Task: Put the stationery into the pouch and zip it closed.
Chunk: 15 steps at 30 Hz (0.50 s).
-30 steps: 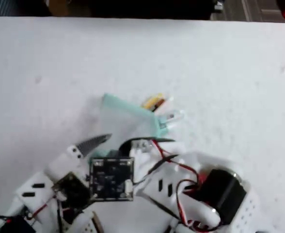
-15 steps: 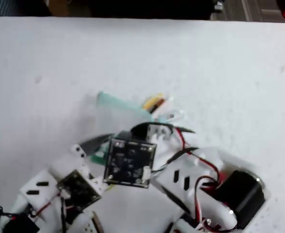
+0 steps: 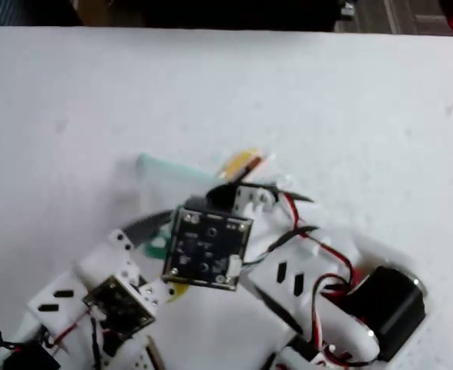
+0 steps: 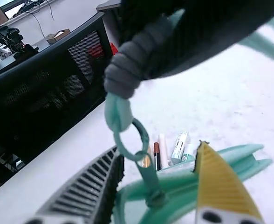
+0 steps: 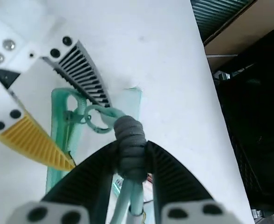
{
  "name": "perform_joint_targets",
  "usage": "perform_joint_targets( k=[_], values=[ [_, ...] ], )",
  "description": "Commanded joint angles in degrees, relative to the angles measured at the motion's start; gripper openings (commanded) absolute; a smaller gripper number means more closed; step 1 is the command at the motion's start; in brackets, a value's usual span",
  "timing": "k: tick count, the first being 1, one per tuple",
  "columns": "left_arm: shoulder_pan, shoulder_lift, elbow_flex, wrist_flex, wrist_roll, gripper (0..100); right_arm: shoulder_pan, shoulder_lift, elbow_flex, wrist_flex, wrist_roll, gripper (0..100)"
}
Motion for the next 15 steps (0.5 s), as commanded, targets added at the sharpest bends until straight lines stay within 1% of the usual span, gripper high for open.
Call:
perform_joint_targets(
  k=[1,4,8,11,13,15],
  values=[
    [0.84,-0.22,0.53,0.09,-0.18,26,1.8,2.15,-8.62,-0.57,-3.96,1.7],
    [0.57,-0.31,0.35,0.18,-0.26,26,1.8,3.47,-12.04,-0.4,-6.24,1.7],
    [-5.49,-0.31,-2.9,-2.2,0.53,26,1.8,3.74,-12.75,-0.22,-9.05,1.7],
    [-11.03,-0.22,-3.69,-6.68,7.3,25,1.63,3.74,-12.66,0.57,-12.04,1.7],
    [-12.26,-0.22,-3.52,-8.09,10.55,25,1.54,3.65,-11.34,0.84,-13.27,1.7],
    [-12.26,-0.22,-2.73,-8.44,11.96,25,1.45,3.56,-8.79,0.84,-13.36,1.7]
  ],
)
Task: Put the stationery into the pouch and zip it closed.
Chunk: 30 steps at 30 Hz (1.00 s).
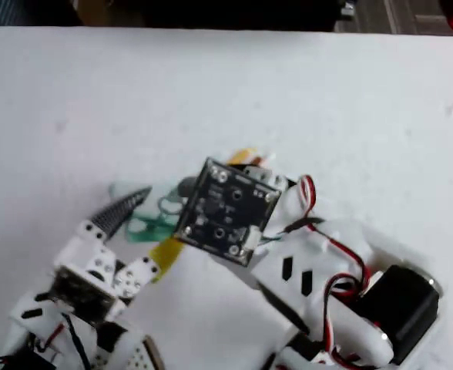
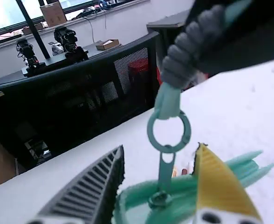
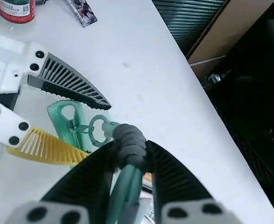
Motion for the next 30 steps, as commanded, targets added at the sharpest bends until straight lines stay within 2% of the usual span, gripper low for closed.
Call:
perform_joint_targets(
  k=[1,10,18,30],
  values=[
    [-1.8,-0.22,-0.26,-1.76,3.34,25,1.36,-1.01,2.29,0.84,-1.14,1.7],
    [-2.07,-0.22,0.44,-1.41,7.65,25,1.36,-8.66,11.78,0.57,-1.49,1.7],
    [-6.81,-0.22,0.79,-1.41,7.65,25,1.36,-9.1,15.91,-0.75,-1.58,1.7],
    [-6.37,-0.22,0.88,5.63,-3.08,25,1.8,-6.9,15.91,-11.47,-4.48,1.7]
  ],
)
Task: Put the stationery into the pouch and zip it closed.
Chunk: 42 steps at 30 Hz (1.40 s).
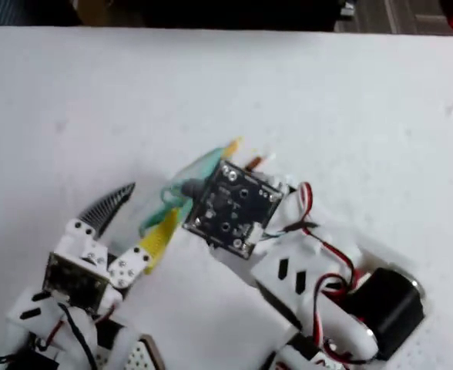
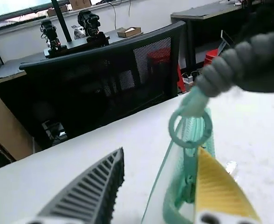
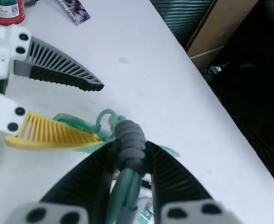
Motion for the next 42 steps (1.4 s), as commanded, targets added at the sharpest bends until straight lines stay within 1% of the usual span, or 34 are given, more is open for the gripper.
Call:
perform_joint_targets(
  k=[1,3,6,9,12,16,21,25,28,31,34,37,42],
  values=[
    [-0.31,-0.22,0.09,3.52,-4.13,25,0.84,1.89,-0.53,-2.86,-0.88,1.7],
    [-0.13,-0.31,0.09,4.4,-6.95,26,0.84,3.65,-0.53,-2.86,-0.79,1.7],
    [1.71,-0.31,0.09,5.71,-9.32,27,0.84,4.79,-0.62,-2.86,-0.79,1.7],
    [4.62,-0.31,-0.09,7.12,-9.58,28,0.84,4.88,-0.62,-3.12,-0.79,1.7],
    [5.76,-0.4,-1.32,5.89,-8.97,28,0.84,5.41,-0.18,-3.47,-0.79,1.7],
    [5.32,-0.4,-3.6,0.97,-0.7,27,0.84,5.41,0.26,-4.97,-0.79,1.7],
    [0.57,-0.4,-4.4,-3.25,2.9,26,0.84,5.41,0.18,-6.99,-1.14,1.7],
    [-2.33,-0.4,-4.66,-4.22,5.1,26,0.84,5.41,0.18,-7.87,-1.14,1.7],
    [-1.98,-0.4,-8.09,-2.11,5.71,26,0.84,5.49,0.18,-8.22,-1.14,1.7],
    [-1.8,-0.31,-13.27,3.08,5.1,28,0.84,5.49,0.09,-8.22,-1.14,1.7],
    [-0.04,-0.22,-13.98,8.62,-0.53,29,0.84,5.49,0.09,-8.22,-1.14,1.7],
    [3.91,-0.22,-13.8,13.98,-2.37,29,0.84,5.49,0.09,-8.22,-1.14,1.7],
    [4.53,-0.22,-7.21,12.48,-2.81,29,0.84,5.23,0.09,-7.87,-1.14,1.7]
  ],
)
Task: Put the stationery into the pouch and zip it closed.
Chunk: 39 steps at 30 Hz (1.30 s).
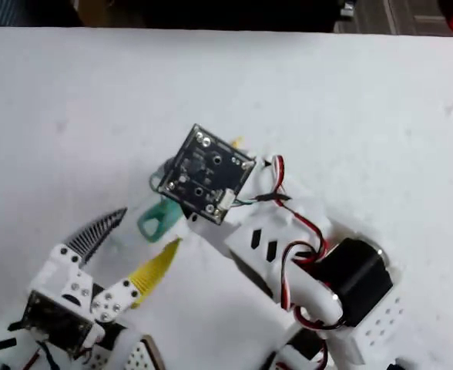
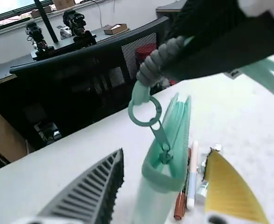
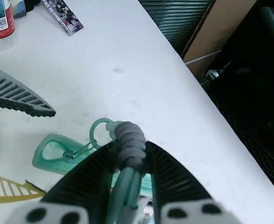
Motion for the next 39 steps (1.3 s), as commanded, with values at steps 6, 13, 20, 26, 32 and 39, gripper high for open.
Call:
perform_joint_targets(
  k=[6,13,20,26,32,39],
  values=[
    [-1.1,0.13,15.12,-9.67,-4.22,29,0.66,-0.48,-0.62,-0.22,-0.7,1.7],
    [-4.79,0.13,24.88,-17.58,-4.57,29,0.66,-0.48,-0.62,-0.48,-0.7,1.7],
    [-4.53,0.13,24.44,-18.64,-4.04,26,0.66,0.04,-0.44,-0.57,-0.79,1.7],
    [-4.44,0.13,23.82,-20.4,0.44,2,0.57,-0.48,-0.44,-0.57,-0.79,1.7],
    [-4.44,0.13,20.84,-16.88,12.75,10,-0.48,-0.48,-0.35,0.13,-0.79,1.7],
    [-4.44,0.13,18.37,-15.47,16.35,10,-1.89,0.04,-0.35,0.22,-0.62,1.7]
  ],
)
